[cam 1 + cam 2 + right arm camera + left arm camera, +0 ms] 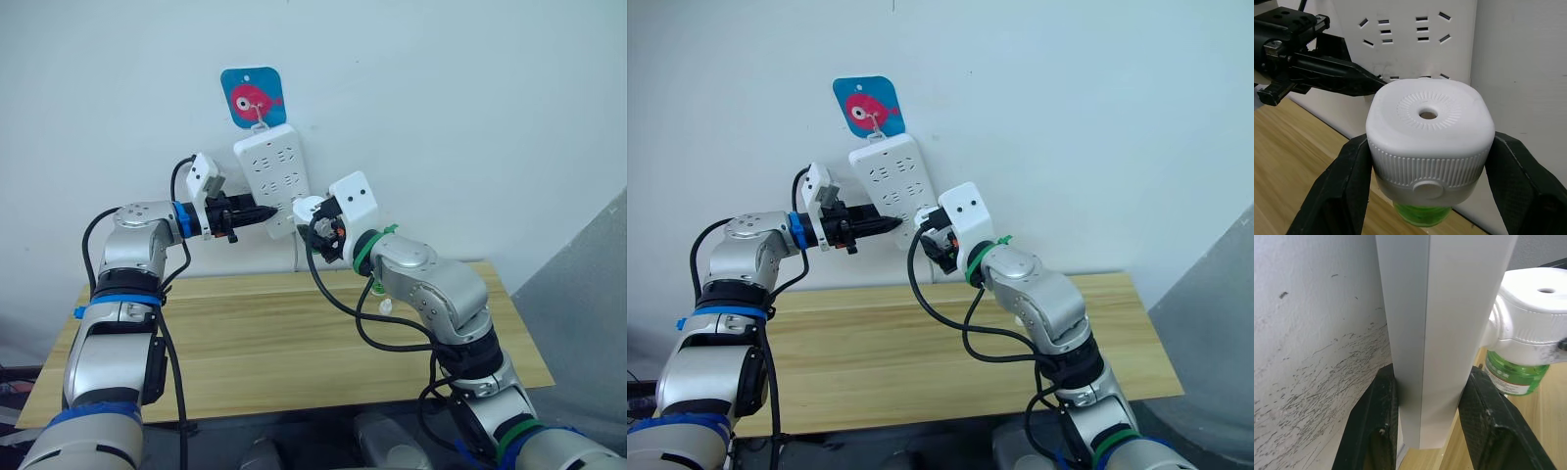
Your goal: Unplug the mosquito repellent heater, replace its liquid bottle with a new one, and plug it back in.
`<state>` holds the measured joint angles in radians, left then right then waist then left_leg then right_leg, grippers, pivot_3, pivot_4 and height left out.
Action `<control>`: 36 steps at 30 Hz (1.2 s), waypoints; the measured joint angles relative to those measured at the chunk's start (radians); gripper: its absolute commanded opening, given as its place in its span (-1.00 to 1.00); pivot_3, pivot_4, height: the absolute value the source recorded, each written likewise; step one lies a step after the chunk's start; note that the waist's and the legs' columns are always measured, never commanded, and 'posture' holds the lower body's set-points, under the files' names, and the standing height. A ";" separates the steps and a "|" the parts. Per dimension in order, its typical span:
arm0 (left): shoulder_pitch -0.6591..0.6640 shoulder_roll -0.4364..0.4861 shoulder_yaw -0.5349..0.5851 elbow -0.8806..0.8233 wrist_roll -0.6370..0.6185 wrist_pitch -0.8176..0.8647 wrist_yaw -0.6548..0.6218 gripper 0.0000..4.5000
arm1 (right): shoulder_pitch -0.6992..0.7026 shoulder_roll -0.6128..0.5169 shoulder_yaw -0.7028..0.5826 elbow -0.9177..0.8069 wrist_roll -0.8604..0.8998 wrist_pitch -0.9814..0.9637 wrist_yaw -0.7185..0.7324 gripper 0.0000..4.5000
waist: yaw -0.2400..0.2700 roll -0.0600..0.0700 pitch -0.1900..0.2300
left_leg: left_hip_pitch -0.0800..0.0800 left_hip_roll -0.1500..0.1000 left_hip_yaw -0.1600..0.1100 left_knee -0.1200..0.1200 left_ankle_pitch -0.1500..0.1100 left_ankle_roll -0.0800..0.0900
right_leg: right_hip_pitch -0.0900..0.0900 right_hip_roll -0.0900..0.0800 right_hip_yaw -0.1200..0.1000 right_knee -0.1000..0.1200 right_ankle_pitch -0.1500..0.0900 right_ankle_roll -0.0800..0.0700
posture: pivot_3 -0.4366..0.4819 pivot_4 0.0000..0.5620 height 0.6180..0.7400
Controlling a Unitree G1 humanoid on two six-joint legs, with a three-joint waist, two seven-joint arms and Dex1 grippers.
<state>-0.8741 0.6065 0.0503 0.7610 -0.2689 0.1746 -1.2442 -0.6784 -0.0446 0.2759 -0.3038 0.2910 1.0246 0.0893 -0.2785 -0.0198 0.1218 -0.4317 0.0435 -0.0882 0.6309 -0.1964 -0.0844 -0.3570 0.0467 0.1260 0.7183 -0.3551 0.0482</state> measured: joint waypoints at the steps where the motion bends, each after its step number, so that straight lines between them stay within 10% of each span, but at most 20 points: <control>1: 0.000 0.000 0.000 0.000 0.000 0.000 0.000 -0.41 | 0.000 0.003 0.000 0.003 -0.004 -0.002 0.000 0.32 | 0.000 0.000 0.000 | 0.000 0.000 0.000 0.000 0.000 0.000 | 0.000 0.000 0.000 0.000 0.000 0.000 | -0.67 -0.74 0.89; 31: 0.062 0.009 0.044 -0.063 0.002 0.064 0.044 -0.41 | -0.068 0.086 0.020 0.277 -0.128 -0.220 0.099 0.32 | -0.032 0.000 0.000 | 0.008 0.001 -0.001 -0.001 0.009 0.003 | 0.005 0.002 -0.001 0.004 0.002 -0.001 | -0.63 -0.74 0.89; 36: 0.059 -0.017 0.044 -0.071 -0.003 0.050 0.047 -0.41 | -0.079 0.096 0.020 0.289 -0.155 -0.253 0.105 1.00 | -0.022 0.000 0.000 | 0.005 0.000 -0.004 -0.003 0.009 0.003 | 0.004 0.001 -0.003 0.002 0.002 -0.001 | -0.64 -0.74 0.89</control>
<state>-0.8149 0.5893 0.0945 0.6895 -0.2721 0.2244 -1.1968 -0.7576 0.0515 0.2962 -0.0149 0.1360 0.7720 0.1942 -0.3006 -0.0202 0.1213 -0.4269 0.0433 -0.0919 0.6274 -0.1873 -0.0812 -0.3535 0.0479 0.1229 0.7200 -0.3534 0.0471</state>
